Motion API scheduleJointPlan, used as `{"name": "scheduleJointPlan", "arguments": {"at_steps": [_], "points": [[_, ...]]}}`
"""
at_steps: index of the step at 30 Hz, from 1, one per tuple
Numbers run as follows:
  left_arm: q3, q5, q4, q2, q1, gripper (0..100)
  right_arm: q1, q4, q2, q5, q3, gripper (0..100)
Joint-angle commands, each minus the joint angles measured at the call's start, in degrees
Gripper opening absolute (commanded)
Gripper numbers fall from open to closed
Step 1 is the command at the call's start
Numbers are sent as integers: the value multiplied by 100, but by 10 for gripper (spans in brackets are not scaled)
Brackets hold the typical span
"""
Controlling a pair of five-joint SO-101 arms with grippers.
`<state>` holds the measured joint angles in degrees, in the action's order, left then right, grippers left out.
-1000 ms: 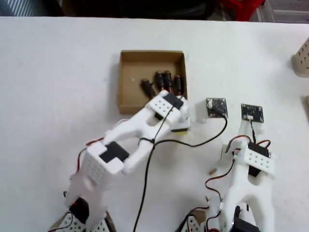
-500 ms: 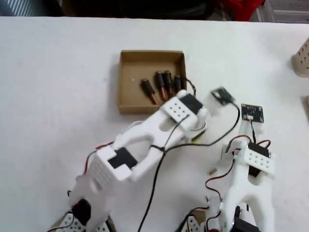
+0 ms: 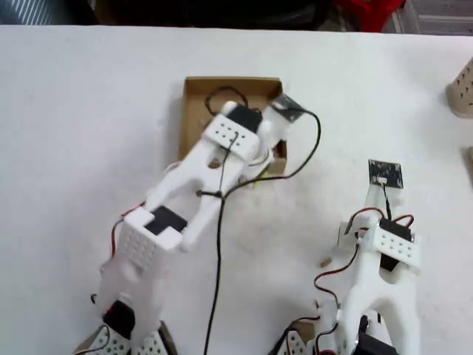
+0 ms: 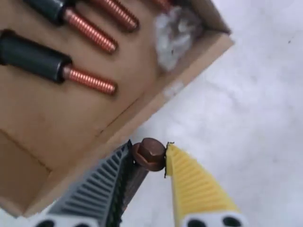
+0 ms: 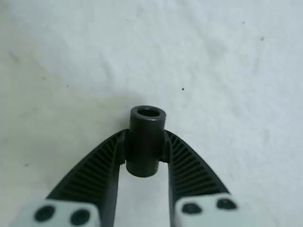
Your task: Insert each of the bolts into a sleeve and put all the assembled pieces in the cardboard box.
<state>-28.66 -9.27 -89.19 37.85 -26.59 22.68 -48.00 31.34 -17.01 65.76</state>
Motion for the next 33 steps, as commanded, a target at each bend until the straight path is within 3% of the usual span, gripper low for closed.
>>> {"name": "scheduleJointPlan", "arguments": {"at_steps": [1, 8, 14, 18, 26, 33], "points": [[422, -290, -88, -154, 57, 24, -57, 84, 163, 0, -26, 17], [1336, -343, 237, -180, 75, 29, -57, 84, 163, 0, -26, 17], [1451, -334, 237, -462, 84, 146, -57, 84, 163, 0, -26, 17], [1899, -378, 360, -998, 84, 146, -57, 84, 163, 0, -26, 17], [3385, -1556, 914, -2299, 48, 145, -57, 84, 163, 0, -26, 17], [3569, -2382, 1635, -2026, 163, 145, -57, 84, 163, 0, -26, 17]]}}
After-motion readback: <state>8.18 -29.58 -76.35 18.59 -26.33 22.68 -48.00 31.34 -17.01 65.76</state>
